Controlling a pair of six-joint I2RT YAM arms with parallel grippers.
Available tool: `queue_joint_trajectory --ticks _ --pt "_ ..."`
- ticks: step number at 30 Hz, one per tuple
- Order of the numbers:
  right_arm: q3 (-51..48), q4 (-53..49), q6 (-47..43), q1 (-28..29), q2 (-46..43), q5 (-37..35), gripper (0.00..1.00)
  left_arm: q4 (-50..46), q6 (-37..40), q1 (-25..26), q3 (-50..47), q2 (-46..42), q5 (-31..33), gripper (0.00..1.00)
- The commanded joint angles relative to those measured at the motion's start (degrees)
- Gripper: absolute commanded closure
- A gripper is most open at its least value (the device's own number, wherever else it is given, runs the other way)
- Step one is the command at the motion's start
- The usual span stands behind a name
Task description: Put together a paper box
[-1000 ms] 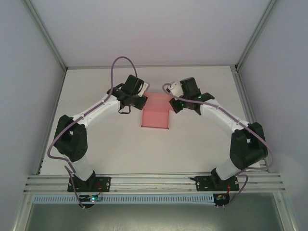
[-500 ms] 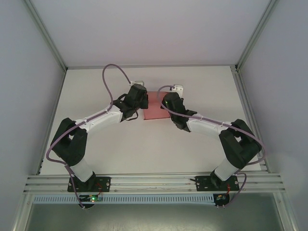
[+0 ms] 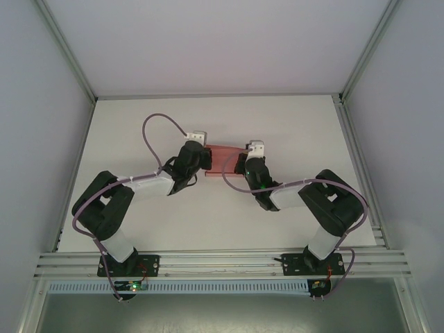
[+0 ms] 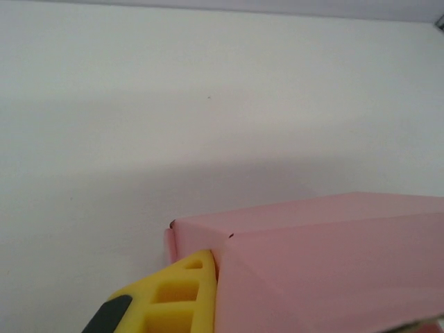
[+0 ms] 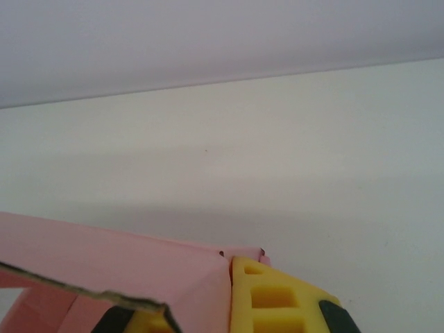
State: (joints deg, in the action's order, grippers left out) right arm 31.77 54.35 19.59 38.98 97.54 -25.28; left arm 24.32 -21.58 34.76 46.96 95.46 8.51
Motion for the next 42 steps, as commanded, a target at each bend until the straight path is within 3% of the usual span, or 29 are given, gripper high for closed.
queue_joint_trajectory --ticks 1,6,10,13,14,18,19,22,23,24,29,34,39,42 --pt "-4.10 11.37 -3.98 1.29 1.48 5.95 1.00 5.84 0.48 2.76 -6.57 1.05 -3.99 1.00" --pt "-9.32 17.72 -10.21 3.53 4.58 5.76 1.00 13.71 -1.79 3.77 -14.43 0.42 -2.92 1.00" --pt "-13.66 26.43 -13.87 4.88 6.39 2.75 1.00 12.12 -1.50 4.08 -15.44 -0.25 -3.03 0.99" --pt "-14.10 24.96 -16.13 5.73 6.18 1.52 1.00 9.58 -2.67 4.16 -16.82 -4.37 -2.62 0.80" --pt "-14.10 24.35 -16.61 5.84 6.07 1.14 1.00 7.93 -3.03 4.17 -16.92 -6.30 -2.56 0.67" --pt "-14.24 23.23 -18.94 6.53 4.80 -0.38 1.00 -12.35 -3.90 4.22 -11.79 -15.93 1.20 0.59" --pt "-14.17 22.49 -19.32 6.53 4.28 -0.91 1.00 -18.84 -3.31 4.23 -9.79 -18.14 2.22 0.53" --pt "-13.95 20.02 -20.52 6.53 3.14 -1.45 1.00 -30.75 -3.41 4.20 -6.59 -25.18 1.02 0.25" --pt "-14.01 19.38 -20.95 6.57 3.01 -1.18 1.00 -33.15 -3.72 4.19 -6.08 -27.64 -0.27 0.06" --pt "-14.05 19.14 -21.53 6.57 2.92 -0.56 1.00 -35.79 -5.66 4.21 -5.36 -30.05 -0.17 0.00" --pt "-14.46 19.43 -25.46 7.33 3.71 -0.62 1.00 -45.29 -15.63 3.37 -0.83 -35.27 2.15 0.00" --pt "-14.28 19.46 -27.35 7.67 3.80 0.58 1.00 -45.32 -18.59 -4.62 4.79 -23.91 -11.52 0.00" --pt "-13.92 19.34 -28.48 7.86 3.83 -0.31 1.00 -34.03 -20.75 -13.31 6.33 -10.35 -37.38 0.02" --pt "-13.84 18.84 -28.38 7.95 3.32 0.94 1.00 -29.57 -21.37 -14.20 6.16 -4.81 -43.23 0.10"
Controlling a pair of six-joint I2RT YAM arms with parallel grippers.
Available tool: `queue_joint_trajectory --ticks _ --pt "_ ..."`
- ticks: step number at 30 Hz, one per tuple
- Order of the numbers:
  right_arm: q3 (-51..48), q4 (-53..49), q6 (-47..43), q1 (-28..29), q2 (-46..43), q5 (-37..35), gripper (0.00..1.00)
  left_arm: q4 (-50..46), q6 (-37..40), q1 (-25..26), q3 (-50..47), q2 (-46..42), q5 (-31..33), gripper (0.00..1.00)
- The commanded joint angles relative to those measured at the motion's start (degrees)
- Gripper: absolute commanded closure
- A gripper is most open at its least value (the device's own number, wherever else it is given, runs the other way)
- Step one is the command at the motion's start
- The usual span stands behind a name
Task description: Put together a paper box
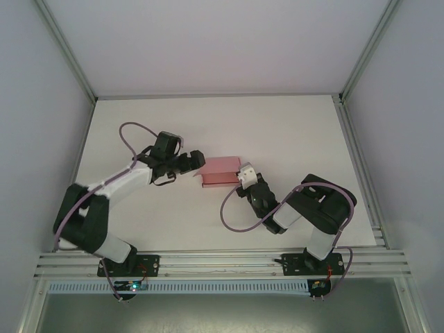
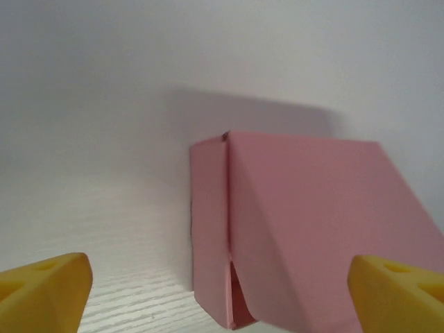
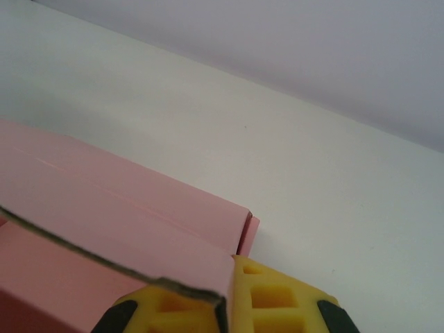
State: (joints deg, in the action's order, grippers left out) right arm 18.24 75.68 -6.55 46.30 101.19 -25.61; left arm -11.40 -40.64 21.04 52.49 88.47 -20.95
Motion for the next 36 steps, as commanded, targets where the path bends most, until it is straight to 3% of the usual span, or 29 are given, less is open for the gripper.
queue_joint_trajectory --ticks 1,4,7,10,17,19,24,29,32,36 --pt "-0.20 -2.93 -2.09 0.63 -0.41 1.47 0.99 7.57 -2.53 -0.56 0.68 3.55 -14.76 0.13" --pt "0.04 -4.60 -1.65 0.72 -0.88 1.98 0.94 12.23 -3.56 -0.73 0.42 6.54 -18.25 0.26" --pt "-0.57 -5.36 -1.11 0.69 -2.96 2.67 0.89 12.57 -3.17 -0.82 -0.29 8.26 -16.35 0.44" --pt "-0.81 -10.12 -0.49 0.55 -7.46 5.30 0.80 11.27 -2.33 -1.00 -0.72 9.77 -14.19 0.49" --pt "2.41 -44.28 4.53 -1.92 -23.35 15.56 0.30 10.24 -1.24 -1.06 -2.03 11.55 -10.28 0.58" --pt "0.04 -48.37 4.93 -2.40 -28.70 16.95 0.03 10.47 -1.00 -1.07 -2.20 11.81 -9.80 0.59" --pt "-4.29 -57.84 11.84 -5.02 -42.88 23.09 0.02 10.54 -0.93 -1.04 -1.79 13.31 -9.35 0.60" --pt "-2.39 -66.95 20.54 -8.36 -52.12 23.26 0.02 10.42 -0.73 -1.09 -0.90 14.72 -9.56 0.61" --pt "2.58 -67.60 26.94 -13.61 -50.40 31.61 0.02 9.47 -0.40 -1.17 -0.59 15.05 -8.97 0.62" --pt "9.41 -69.97 35.30 -19.83 -41.38 40.37 0.02 10.65 -1.26 -2.54 -2.40 15.72 -10.06 0.66"
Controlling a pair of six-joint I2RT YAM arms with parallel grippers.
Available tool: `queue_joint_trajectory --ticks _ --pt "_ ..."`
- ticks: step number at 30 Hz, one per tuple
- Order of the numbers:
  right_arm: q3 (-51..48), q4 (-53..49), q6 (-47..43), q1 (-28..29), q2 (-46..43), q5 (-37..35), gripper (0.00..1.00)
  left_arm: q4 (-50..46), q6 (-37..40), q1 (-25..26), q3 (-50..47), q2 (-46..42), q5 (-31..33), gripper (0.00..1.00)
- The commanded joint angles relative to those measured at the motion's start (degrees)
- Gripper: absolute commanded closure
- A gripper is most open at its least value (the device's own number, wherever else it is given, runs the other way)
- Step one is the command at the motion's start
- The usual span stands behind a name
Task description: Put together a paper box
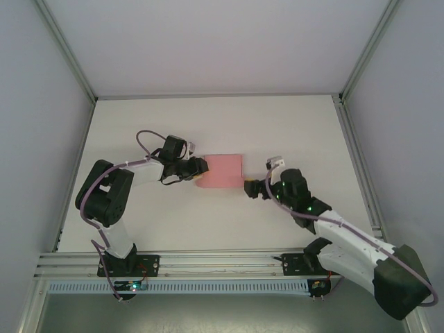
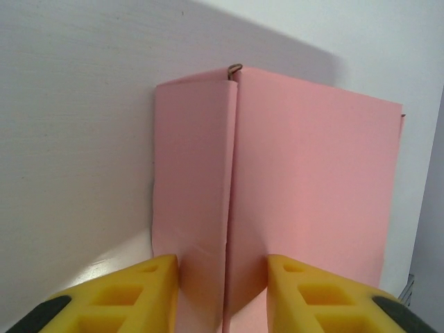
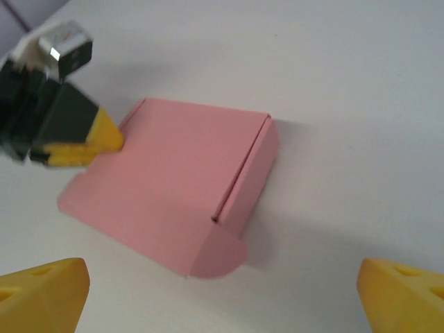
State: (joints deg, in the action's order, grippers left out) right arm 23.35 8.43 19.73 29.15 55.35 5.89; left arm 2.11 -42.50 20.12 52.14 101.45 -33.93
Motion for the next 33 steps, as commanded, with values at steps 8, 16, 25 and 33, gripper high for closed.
queue_joint_trajectory --ticks 8,16,25,33 --pt "16.35 -2.98 9.25 -5.85 24.10 21.69 0.02 -0.43 0.50 -3.13 -4.67 2.89 1.12 0.68" --pt "21.97 -3.52 10.24 -8.02 37.31 25.66 0.02 0.11 1.91 -3.68 -6.94 1.78 0.88 0.68" --pt "23.10 5.07 13.82 -8.30 44.76 33.91 0.02 2.75 1.37 -4.75 -9.09 2.17 0.08 0.71" --pt "23.41 18.95 21.54 -8.16 49.43 42.42 0.13 4.99 1.37 -4.83 -9.69 1.39 -0.79 0.70"
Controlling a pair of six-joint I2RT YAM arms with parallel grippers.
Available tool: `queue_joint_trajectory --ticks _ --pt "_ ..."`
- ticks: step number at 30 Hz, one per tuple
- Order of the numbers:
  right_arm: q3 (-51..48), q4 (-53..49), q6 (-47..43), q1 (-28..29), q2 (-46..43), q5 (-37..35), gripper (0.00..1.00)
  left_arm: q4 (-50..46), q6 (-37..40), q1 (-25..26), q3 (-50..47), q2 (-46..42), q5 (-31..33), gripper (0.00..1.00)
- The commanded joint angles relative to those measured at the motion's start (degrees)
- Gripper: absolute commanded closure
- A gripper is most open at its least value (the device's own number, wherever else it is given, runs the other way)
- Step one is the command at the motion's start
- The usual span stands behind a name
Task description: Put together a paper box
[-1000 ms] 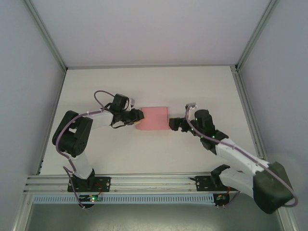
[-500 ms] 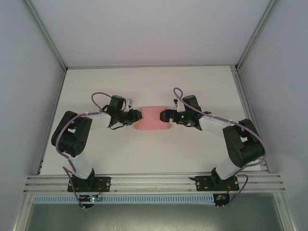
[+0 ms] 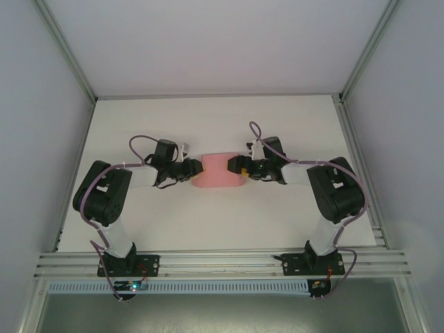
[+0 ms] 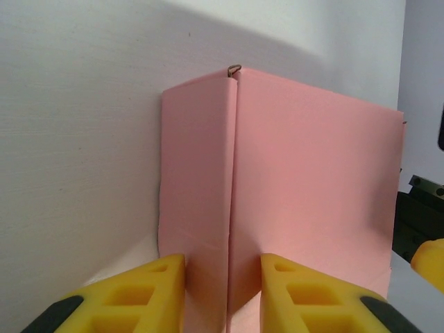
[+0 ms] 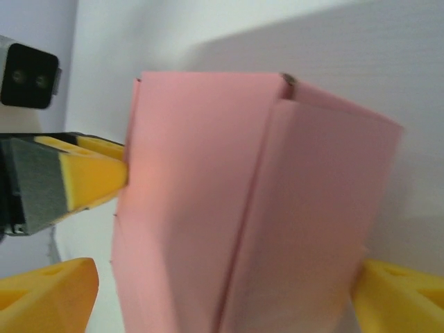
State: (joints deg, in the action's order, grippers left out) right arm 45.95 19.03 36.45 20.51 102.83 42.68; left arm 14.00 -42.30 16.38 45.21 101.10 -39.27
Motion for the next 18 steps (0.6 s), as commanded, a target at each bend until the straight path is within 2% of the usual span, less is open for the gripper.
queue_joint_trajectory --ticks 1,3,6,8,11,15,16,17,18 --pt "0.71 10.13 6.07 0.49 2.20 5.98 0.15 -6.74 1.17 -1.14 -2.68 1.69 4.59 0.70" --pt "0.39 11.86 7.21 0.31 1.96 6.40 0.23 -5.99 1.13 -1.10 -2.63 1.42 4.55 0.69" --pt "-0.12 11.81 7.34 -0.15 0.30 5.18 0.40 -3.65 1.22 -1.09 -2.08 0.66 3.76 0.68" --pt "-0.68 11.11 7.67 -0.58 -1.53 3.90 0.58 -2.22 1.78 -1.03 -1.52 -0.52 3.86 0.65" --pt "-0.95 9.98 7.66 -1.13 -4.04 3.85 0.69 -0.46 3.03 -0.86 -0.14 -3.28 5.16 0.60" --pt "-0.79 8.51 8.20 -1.35 -7.85 3.42 0.69 -1.75 8.09 0.04 3.83 -7.85 5.39 0.37" --pt "-0.60 7.33 7.88 -1.49 -9.18 2.92 0.68 -2.11 10.80 0.38 4.57 -9.88 6.06 0.22" --pt "-0.36 5.49 7.40 -1.67 -10.37 2.19 0.68 -2.41 14.26 0.85 4.90 -12.12 7.29 0.01" --pt "0.06 2.71 7.48 -2.10 -11.79 1.34 0.68 -3.40 19.15 1.90 5.16 -15.10 10.35 0.00"
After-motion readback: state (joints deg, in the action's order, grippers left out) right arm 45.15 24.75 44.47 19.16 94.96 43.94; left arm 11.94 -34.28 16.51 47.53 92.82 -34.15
